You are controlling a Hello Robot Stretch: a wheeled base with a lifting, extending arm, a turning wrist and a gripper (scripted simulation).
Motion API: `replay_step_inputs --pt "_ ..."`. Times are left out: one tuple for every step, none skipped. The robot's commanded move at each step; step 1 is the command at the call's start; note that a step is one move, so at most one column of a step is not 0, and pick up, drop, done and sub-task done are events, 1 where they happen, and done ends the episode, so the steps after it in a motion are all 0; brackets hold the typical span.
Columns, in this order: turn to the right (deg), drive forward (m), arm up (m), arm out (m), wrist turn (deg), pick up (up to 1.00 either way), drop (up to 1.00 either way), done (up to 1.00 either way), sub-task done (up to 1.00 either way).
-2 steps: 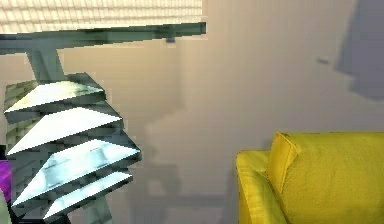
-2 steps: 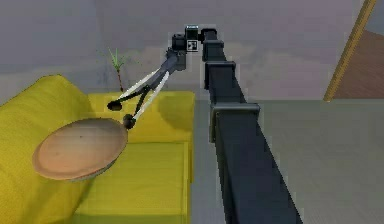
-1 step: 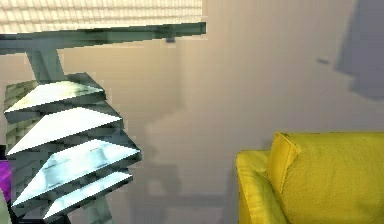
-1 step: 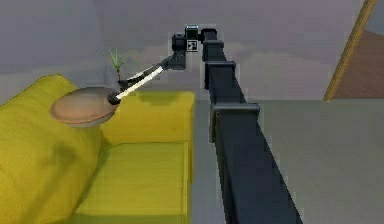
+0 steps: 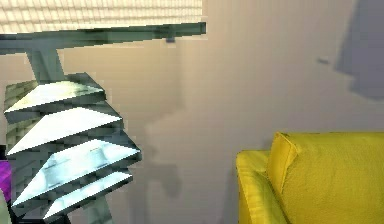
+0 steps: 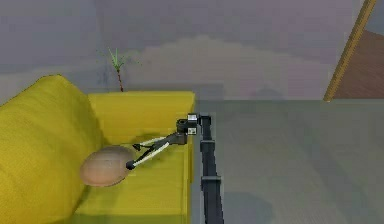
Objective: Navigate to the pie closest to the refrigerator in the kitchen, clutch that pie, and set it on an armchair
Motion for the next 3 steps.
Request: replay_step_inputs --pt "0.0 0.00 -0.32 0.00 0.0 0.00 0.00 0.00 0.00" --pt "0.0 0.00 0.00 0.00 0.0 0.00 1.00 0.00 0.00" --pt "0.0 0.00 0.10 0.00 0.0 0.00 0.00 0.00 0.00"
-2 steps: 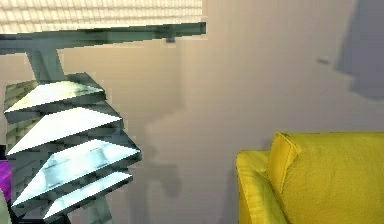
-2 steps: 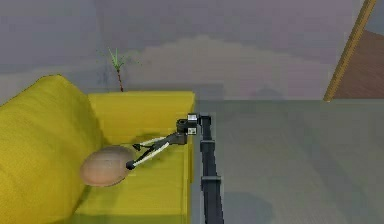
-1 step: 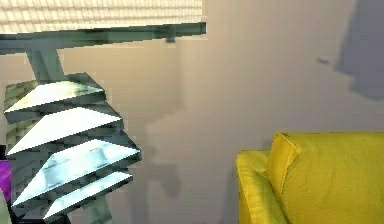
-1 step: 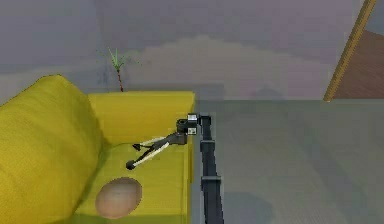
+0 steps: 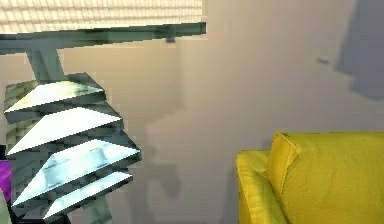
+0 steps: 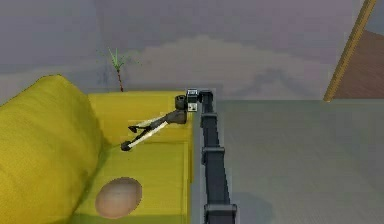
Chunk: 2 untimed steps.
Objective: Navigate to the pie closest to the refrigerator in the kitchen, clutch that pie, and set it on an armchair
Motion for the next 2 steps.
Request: replay_step_inputs --pt "0.0 0.00 0.00 -0.08 0.0 0.00 0.00 0.00 0.00" --pt "0.0 0.00 0.00 0.00 0.0 0.00 0.00 1.00 0.00"
